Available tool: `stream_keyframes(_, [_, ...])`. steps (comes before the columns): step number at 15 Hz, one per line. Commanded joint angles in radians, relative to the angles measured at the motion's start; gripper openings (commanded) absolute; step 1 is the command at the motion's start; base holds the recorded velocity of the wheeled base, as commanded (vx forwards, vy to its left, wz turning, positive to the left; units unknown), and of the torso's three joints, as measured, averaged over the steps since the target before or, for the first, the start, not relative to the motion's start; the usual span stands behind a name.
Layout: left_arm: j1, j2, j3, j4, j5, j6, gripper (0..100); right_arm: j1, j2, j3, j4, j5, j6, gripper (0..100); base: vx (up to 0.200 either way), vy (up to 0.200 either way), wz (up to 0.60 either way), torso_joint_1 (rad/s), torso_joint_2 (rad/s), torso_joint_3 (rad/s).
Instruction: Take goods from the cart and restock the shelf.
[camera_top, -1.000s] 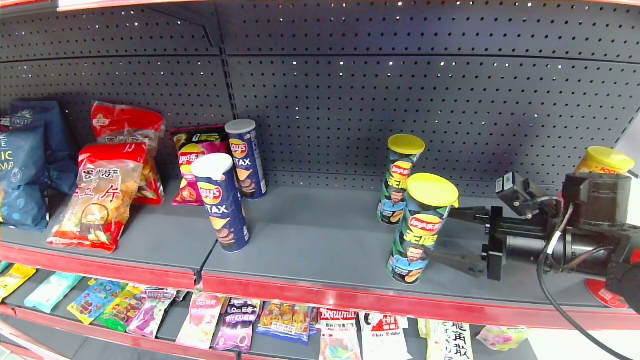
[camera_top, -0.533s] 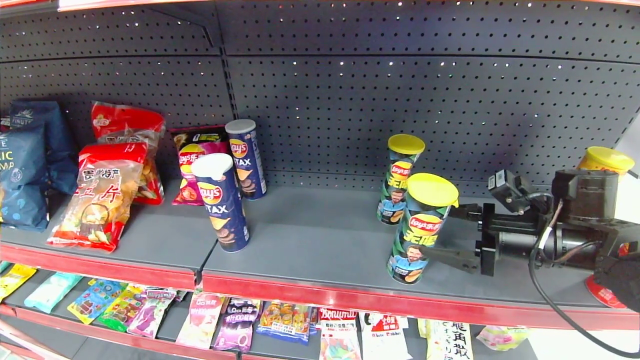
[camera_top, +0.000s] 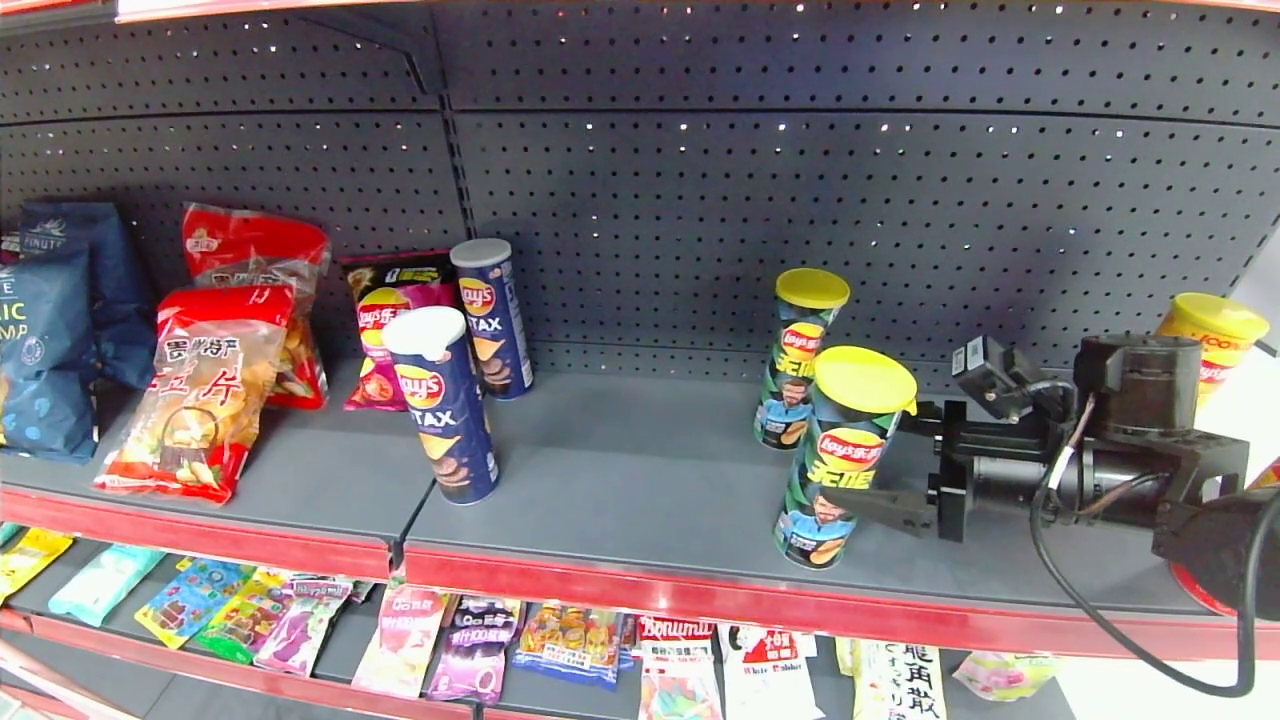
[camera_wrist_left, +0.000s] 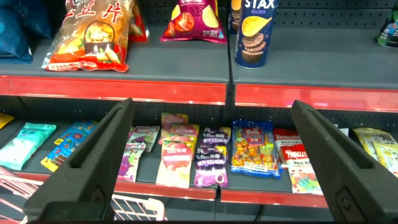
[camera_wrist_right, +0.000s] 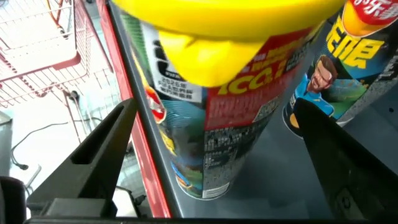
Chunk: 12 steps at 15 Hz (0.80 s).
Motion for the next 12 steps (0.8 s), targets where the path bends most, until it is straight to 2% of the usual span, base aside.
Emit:
stream_keyframes(1, [0.000, 0.001, 0.000, 0.000, 0.000, 0.000, 100, 0.004, 0.017, -0.012, 0.000, 0.000, -0.001, 100, 0.000, 0.000, 0.00, 0.000, 0.00, 0.000])
stream_keyframes(12, [0.000, 0.001, 0.000, 0.000, 0.000, 0.000, 100, 0.011, 0.073, -0.075, -0.004, 0.004, -0.004, 100, 0.000, 0.000, 0.00, 0.000, 0.00, 0.000])
